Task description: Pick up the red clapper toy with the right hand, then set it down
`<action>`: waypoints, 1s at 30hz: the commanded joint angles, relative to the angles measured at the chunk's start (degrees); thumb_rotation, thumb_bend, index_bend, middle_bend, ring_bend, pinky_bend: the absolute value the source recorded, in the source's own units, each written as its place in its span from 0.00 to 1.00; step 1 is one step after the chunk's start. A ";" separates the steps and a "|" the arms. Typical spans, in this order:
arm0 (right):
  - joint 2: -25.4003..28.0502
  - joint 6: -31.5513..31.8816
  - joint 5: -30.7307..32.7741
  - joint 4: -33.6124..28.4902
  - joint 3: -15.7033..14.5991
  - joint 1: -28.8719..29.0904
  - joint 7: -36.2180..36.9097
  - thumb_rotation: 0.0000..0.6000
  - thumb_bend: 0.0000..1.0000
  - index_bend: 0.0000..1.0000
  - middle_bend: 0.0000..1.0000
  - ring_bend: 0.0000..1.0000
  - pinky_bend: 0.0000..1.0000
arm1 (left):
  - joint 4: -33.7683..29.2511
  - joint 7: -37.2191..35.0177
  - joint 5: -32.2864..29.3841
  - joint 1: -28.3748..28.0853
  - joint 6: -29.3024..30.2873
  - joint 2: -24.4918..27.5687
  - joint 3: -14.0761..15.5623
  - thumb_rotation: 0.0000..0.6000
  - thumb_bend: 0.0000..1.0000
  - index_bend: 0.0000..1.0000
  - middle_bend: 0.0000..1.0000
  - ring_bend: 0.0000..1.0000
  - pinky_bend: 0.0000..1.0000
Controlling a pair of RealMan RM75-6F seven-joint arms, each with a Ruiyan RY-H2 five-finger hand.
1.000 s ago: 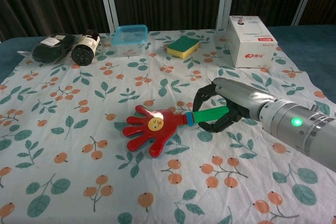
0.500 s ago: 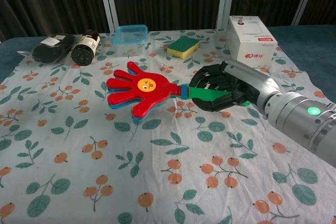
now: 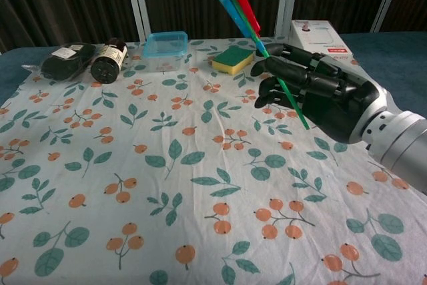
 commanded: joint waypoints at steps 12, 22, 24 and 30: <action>3.75 -20.96 15.90 -0.19 -0.53 4.90 -67.84 1.00 0.57 0.89 0.62 0.64 0.64 | -0.20 0.31 0.49 0.04 0.07 -0.06 0.19 1.00 0.43 0.00 0.00 0.00 0.08; 2.89 1.34 -3.87 -8.08 0.88 -0.81 -36.21 1.00 0.57 0.89 0.62 0.64 0.64 | -0.58 1.63 0.40 -0.23 -0.68 -0.34 0.23 1.00 0.43 0.00 0.00 0.00 0.08; 0.81 7.49 -5.62 -6.74 1.00 -2.35 -30.36 1.00 0.57 0.89 0.62 0.64 0.65 | -0.66 2.00 0.47 -0.23 -0.67 -0.39 0.25 1.00 0.43 0.00 0.00 0.00 0.08; -0.53 19.39 -4.72 -8.43 1.95 -6.84 -12.01 1.00 0.57 0.88 0.62 0.66 0.68 | -0.71 2.44 0.26 -0.19 -0.81 -0.41 0.24 1.00 0.43 0.00 0.00 0.00 0.08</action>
